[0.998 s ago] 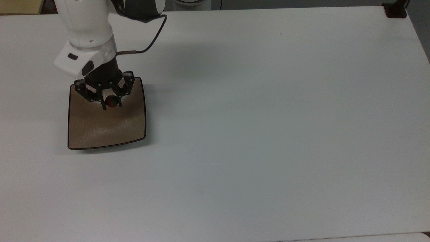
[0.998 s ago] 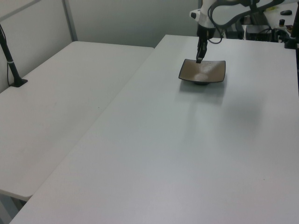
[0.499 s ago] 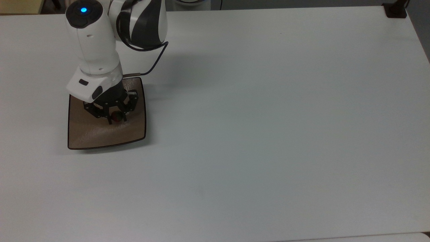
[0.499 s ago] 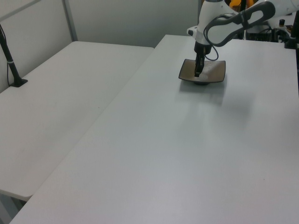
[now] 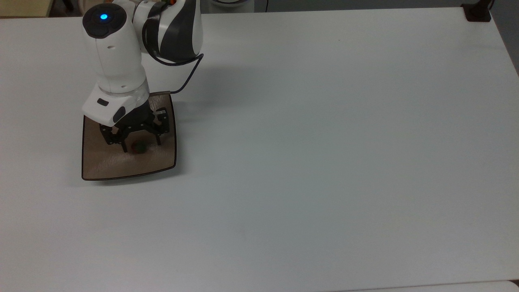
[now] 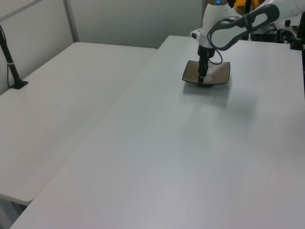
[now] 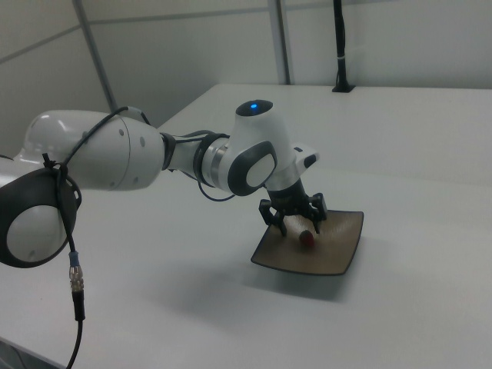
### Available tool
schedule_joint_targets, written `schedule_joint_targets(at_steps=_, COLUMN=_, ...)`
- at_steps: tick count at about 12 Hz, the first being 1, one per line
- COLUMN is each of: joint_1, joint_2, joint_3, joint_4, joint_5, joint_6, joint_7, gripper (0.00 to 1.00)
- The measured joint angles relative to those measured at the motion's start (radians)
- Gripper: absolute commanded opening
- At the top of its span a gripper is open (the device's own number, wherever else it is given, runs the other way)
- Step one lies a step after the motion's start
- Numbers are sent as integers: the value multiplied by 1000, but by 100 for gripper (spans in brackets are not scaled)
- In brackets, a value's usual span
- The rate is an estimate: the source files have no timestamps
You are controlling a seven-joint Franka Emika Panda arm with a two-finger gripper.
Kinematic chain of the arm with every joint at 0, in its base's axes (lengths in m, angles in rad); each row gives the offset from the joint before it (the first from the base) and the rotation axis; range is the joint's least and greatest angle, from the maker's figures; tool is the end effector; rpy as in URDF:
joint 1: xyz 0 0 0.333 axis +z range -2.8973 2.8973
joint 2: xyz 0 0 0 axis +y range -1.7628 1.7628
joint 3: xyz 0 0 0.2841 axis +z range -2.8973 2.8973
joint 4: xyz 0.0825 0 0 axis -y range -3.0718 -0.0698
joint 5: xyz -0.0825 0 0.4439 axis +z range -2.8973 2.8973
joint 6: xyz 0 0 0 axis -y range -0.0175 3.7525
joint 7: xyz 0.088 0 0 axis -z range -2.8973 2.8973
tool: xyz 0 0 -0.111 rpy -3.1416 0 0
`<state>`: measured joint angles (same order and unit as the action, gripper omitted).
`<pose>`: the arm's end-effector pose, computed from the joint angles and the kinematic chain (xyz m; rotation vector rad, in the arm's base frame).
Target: Strawberries on a ceramic plate
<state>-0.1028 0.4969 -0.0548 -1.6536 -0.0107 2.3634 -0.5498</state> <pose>0.7254 -0.1119 0.2799 2.9599 0.6130 0.2863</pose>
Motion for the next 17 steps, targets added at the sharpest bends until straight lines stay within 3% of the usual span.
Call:
schedule_joint_targets(at_steps=3, joint_1=5, joint_2=-61, joint_3=1, joint_4=3, joint_5=0, joint_6=-67, joint_7=0, gripper=100)
schedule_joint_targets(at_steps=9, joint_1=37, joint_2=-402, joint_3=9, joint_4=17, joint_5=19, joint_6=-578, joint_7=11, gripper=100)
schedule_joint_targets(at_steps=11, joint_1=60, joint_2=-484, joint_3=11, joint_4=20, joint_5=59, joint_6=-678, joint_7=114, gripper=100)
schedule_joint_targets(at_steps=17, joint_1=160, joint_2=-527, joint_3=27, joint_4=26, joint_5=68, joint_6=-728, joint_7=388, gripper=100)
